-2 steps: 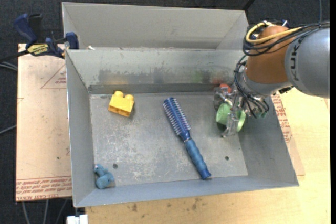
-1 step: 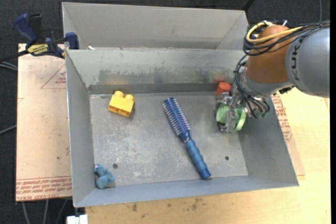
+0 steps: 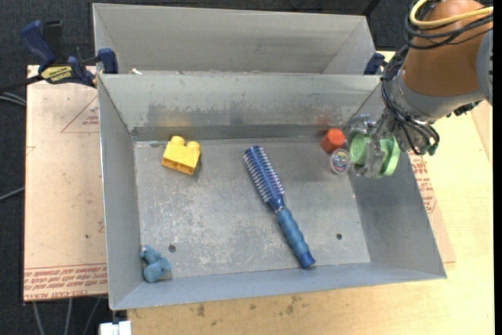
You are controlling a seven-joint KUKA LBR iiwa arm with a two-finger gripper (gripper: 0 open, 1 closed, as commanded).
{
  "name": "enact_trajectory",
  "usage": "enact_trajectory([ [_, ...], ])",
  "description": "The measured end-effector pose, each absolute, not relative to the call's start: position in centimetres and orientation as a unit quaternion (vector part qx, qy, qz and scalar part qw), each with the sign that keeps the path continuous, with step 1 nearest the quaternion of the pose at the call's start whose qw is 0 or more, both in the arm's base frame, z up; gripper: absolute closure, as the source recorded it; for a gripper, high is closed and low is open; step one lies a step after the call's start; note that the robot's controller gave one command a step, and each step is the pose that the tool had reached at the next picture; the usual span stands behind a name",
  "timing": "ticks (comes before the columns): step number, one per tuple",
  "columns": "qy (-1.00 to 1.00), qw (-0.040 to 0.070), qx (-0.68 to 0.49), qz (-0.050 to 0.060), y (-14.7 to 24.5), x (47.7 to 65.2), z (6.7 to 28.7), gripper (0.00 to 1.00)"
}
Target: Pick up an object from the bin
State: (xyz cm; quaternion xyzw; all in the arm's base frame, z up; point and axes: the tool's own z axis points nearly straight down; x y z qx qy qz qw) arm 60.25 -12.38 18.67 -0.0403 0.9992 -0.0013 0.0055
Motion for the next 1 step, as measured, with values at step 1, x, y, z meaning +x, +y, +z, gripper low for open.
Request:
enact_trajectory([
  [1,0.999,0.005,-0.047,-0.001,-10.72,57.35,26.92,1.00],
])
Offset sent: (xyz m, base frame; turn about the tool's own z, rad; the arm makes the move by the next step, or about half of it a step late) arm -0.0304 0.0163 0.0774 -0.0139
